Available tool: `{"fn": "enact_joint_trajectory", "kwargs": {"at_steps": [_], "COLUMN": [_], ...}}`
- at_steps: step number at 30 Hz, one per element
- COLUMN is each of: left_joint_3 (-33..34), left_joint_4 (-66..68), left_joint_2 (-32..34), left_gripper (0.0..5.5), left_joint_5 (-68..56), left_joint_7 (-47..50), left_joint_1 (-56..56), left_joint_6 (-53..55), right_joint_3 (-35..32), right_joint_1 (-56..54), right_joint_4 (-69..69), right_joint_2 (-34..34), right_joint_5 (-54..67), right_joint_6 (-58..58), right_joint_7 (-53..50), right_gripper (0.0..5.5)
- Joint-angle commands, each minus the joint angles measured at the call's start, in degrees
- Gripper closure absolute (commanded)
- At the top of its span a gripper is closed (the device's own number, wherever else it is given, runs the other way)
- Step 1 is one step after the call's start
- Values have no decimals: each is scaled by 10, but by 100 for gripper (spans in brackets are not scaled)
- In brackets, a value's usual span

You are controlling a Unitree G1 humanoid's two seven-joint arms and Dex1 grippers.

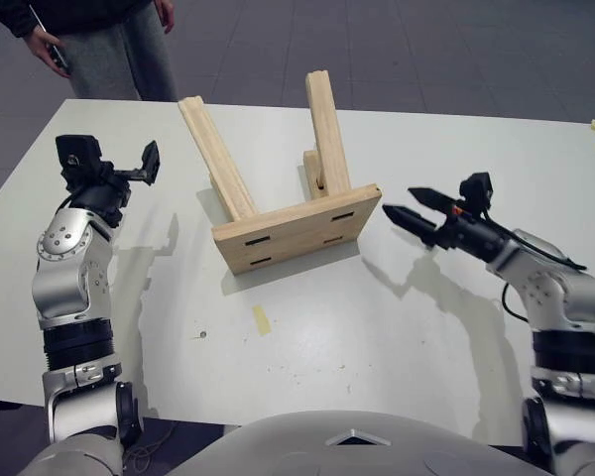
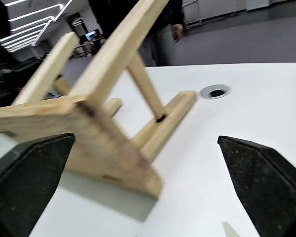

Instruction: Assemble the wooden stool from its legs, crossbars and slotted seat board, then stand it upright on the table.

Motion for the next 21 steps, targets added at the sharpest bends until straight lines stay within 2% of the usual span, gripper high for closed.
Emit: {"fn": "enact_joint_trajectory", "kwargs": {"at_steps": [1, 5, 8, 11, 15, 21], "left_joint_3": [-28, -60, -68, -72, -60, 19], "left_joint_4": [11, -70, -145, -185, -210, -356], "left_joint_2": [31, 106, 172, 201, 192, 225], "left_gripper": [12, 12, 12, 12, 12, 12], "left_joint_5": [-12, -122, -175, -184, -166, -317], "left_joint_7": [-93, -283, -361, -384, -349, -379], "left_joint_1": [15, 48, 70, 84, 97, 188], "left_joint_6": [2, 127, 199, 220, 204, 310], "right_joint_3": [-12, -46, -73, -82, -79, -88], "right_joint_1": [59, 58, 48, 43, 48, 63], "right_joint_4": [-103, -92, -68, -58, -62, -63], "right_joint_2": [-26, -17, -24, -28, -29, -38], "right_joint_5": [63, 63, 66, 67, 65, 64], "right_joint_6": [61, 53, 54, 55, 55, 57], "right_joint_7": [11, -30, -44, -44, -40, -37], "right_gripper": [10, 10, 10, 10, 10, 10]}}
